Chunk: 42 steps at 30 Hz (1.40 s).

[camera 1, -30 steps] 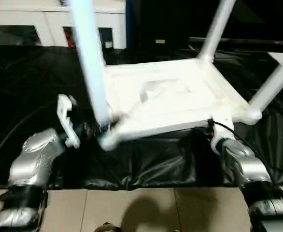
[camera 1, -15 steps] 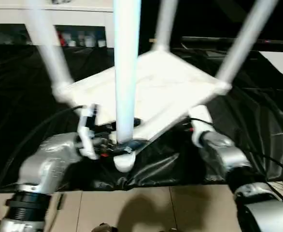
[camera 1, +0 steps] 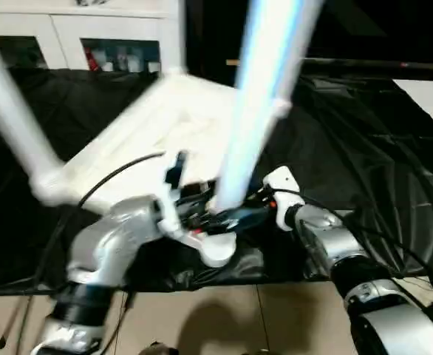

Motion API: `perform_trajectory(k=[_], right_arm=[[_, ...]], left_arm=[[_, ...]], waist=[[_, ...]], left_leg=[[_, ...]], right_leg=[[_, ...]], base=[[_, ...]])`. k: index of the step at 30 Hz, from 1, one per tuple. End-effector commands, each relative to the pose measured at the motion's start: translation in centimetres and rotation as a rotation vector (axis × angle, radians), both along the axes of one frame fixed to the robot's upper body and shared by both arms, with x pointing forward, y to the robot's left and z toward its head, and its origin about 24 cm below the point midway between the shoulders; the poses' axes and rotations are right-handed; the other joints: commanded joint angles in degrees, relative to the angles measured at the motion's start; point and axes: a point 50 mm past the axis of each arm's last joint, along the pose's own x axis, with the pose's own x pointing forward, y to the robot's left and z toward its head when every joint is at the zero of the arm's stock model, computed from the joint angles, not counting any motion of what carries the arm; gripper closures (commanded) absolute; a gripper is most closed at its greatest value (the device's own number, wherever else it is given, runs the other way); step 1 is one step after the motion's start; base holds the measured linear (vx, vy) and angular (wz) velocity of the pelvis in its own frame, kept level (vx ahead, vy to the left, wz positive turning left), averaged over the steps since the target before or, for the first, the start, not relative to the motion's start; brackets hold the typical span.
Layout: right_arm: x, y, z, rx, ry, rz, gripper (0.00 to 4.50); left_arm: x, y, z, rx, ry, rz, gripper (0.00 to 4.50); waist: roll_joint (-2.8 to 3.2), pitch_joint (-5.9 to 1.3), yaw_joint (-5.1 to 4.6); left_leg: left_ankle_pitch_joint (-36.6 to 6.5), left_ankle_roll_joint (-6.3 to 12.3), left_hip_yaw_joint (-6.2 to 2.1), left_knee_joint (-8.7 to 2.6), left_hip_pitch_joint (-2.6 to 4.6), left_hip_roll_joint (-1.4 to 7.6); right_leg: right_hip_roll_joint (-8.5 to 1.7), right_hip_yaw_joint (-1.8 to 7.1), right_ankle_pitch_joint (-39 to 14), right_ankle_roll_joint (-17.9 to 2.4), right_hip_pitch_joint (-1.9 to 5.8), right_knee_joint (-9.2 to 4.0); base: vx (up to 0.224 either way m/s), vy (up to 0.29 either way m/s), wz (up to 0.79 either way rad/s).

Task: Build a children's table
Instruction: Rotate table base

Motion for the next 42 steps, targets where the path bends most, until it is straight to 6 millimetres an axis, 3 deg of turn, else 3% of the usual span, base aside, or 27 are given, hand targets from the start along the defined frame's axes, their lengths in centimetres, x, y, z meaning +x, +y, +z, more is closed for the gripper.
perform_trajectory(k=[1,5,8,10,13,15,18,19,21,22,24,25,28,33,35,37,41,42], right_arm=[[-0.5,3.0,0.1,0.035,-0.003,0.132,1.34],[0.0,2.8,0.2,0.0,-0.029,0.074,1.34],[0.8,1.4,0.6,0.0,-0.056,-0.028,1.34],[1.0,0.4,0.7,0.002,-0.058,-0.053,1.34],[1.2,-1.6,1.0,-0.003,-0.069,-0.098,1.34],[1.3,-3.6,1.3,-0.003,-0.081,-0.138,1.34],[1.3,-4.8,1.5,-0.002,-0.094,-0.149,1.34],[1.2,-5.3,1.7,0.002,-0.1,-0.143,1.34],[0.8,-6.3,2.0,0.009,-0.109,-0.106,1.34],[0.7,-6.4,2.1,0.009,-0.111,-0.094,1.34],[0.1,-6.9,2.2,-0.007,-0.114,-0.042,1.34],[-0.1,-7.1,2.2,-0.017,-0.114,-0.016,1.34],[-1.9,-8.0,2.6,-0.064,-0.107,0.156,1.34],[-3.2,-8.9,3.4,-0.095,-0.093,0.254,1.34],[-3.8,-9.2,3.8,-0.107,-0.095,0.288,1.34],[-4.2,-9.4,4.2,-0.099,-0.085,0.306,1.34],[-5.8,-9.3,5.0,-0.095,-0.06,0.4,1.34],[-6.3,-9.3,5.2,-0.096,-0.049,0.427,1.34]], left_arm=[[0.6,-2.5,0.7,0.023,-0.074,0.018,0.04],[2.2,-2.9,0.2,0.099,-0.103,0.154,0.04],[3.9,-2.3,-0.5,0.205,-0.131,0.292,0.04],[4.2,-1.9,-0.9,0.238,-0.144,0.329,0.04],[5.1,-1.3,-1.4,0.306,-0.192,0.428,0.04],[5.5,-0.8,-1.8,0.348,-0.21,0.466,0.04],[5.4,-0.7,-2.2,0.35,-0.211,0.425,0.04],[5.0,-0.6,-2.3,0.343,-0.211,0.389,0.04],[4.3,-0.3,-2.7,0.349,-0.205,0.303,0.04],[4.2,-0.2,-2.9,0.356,-0.204,0.285,0.04],[3.8,0.2,-3.5,0.409,-0.213,0.22,0.04],[3.6,0.5,-3.9,0.44,-0.218,0.188,0.04],[3.7,2.2,-5.0,0.6,-0.266,0.121,0.04],[4.3,3.7,-5.5,0.711,-0.294,0.105,0.04],[4.7,4.3,-5.5,0.758,-0.317,0.1,0.31],[5.3,4.6,-5.2,0.779,-0.353,0.127,0.38],[6.2,5.2,-4.8,0.782,-0.35,0.128,0.78],[6.3,5.4,-4.8,0.783,-0.34,0.112,0.86]], waist=[[0.59,-4.12,0.6],[0.36,-4.0,0.35],[0.38,-3.93,0.24],[0.36,-3.99,0.41],[0.43,-4.33,0.94],[0.87,-4.24,1.24],[0.55,-4.24,1.52],[1.18,-4.27,1.68],[0.69,-4.28,1.88],[0.99,-4.33,2.05],[0.95,-4.47,2.21],[1.45,-4.3,2.59],[1.46,-4.17,3.01],[1.65,-4.0,3.75],[1.76,-4.07,4.07],[1.84,-4.23,3.97],[1.73,-4.31,4.41],[2.03,-4.29,4.57]], left_leg=[[-9.3,-0.32,-3.48,-4.13,1.49,6.42],[-11.4,-0.96,-3.6,-4.21,1.53,6.37],[-14.0,-2.21,-3.97,-4.37,1.67,6.39],[-13.5,-2.27,-3.98,-4.37,1.63,6.53],[-10.6,-0.69,-3.6,-4.15,1.75,6.47],[-10.8,-0.27,-3.62,-4.14,1.74,6.43],[-11.5,-0.33,-3.53,-4.01,1.73,6.3],[-11.5,-0.37,-3.61,-3.95,1.71,6.32],[-10.9,0.23,-3.53,-4.02,1.51,6.43],[-10.2,0.74,-3.48,-3.99,1.41,6.51],[-9.8,1.25,-3.35,-3.83,1.41,6.52],[-10.6,1.53,-3.39,-3.93,1.48,6.57],[-11.5,1.53,-3.48,-4.02,1.57,6.53],[-13.9,0.56,-3.65,-4.24,1.92,6.68],[-14.5,0.27,-3.83,-4.39,2.0,6.82],[-14.2,0.01,-3.89,-4.37,1.86,6.82],[-12.9,1.25,-3.9,-4.23,1.55,6.8],[-12.8,1.61,-3.79,-4.11,1.72,6.74]], right_leg=[[-6.49,4.54,-4.8,-15.5,2.79,-3.52],[-6.66,4.57,-7.4,-15.2,2.69,-3.94],[-6.75,4.56,-12.0,-13.6,2.65,-4.31],[-6.88,4.59,-11.0,-13.3,2.69,-4.26],[-6.61,4.47,-4.9,-14.5,2.58,-3.69],[-6.68,4.45,-4.5,-14.8,2.54,-3.72],[-6.79,4.41,-6.2,-14.7,2.7,-3.88],[-6.82,4.38,-6.4,-14.9,2.64,-3.82],[-6.67,4.27,-5.4,-14.9,2.86,-3.74],[-6.54,4.15,-4.2,-15.1,2.85,-3.56],[-6.52,4.07,-3.2,-15.8,2.74,-3.31],[-6.46,4.04,-4.4,-15.3,2.59,-3.7],[-6.46,4.14,-6.8,-14.1,2.55,-3.94],[-6.59,4.24,-12.3,-12.4,2.29,-4.67],[-6.64,4.25,-12.1,-11.8,2.24,-4.62],[-6.93,4.19,-10.4,-12.9,2.31,-4.35],[-7.04,4.12,-8.6,-13.2,2.54,-4.24],[-6.88,4.1,-8.3,-12.9,2.43,-4.45]], base=[[0.0,0.0,0.0],[0.0,0.0,0.0],[0.0,0.0,0.0],[0.0,0.0,0.0],[0.0,0.0,0.0],[0.0,0.0,0.0],[0.0,0.0,0.0],[0.0,0.0,0.0],[0.0,0.0,0.0],[0.0,0.0,0.0],[0.0,0.0,0.0],[0.0,0.0,0.0],[0.0,0.0,0.0],[0.0,0.0,0.0],[0.0,0.0,0.0],[0.0,0.0,0.0],[0.0,0.0,0.0],[0.0,0.0,0.0]])
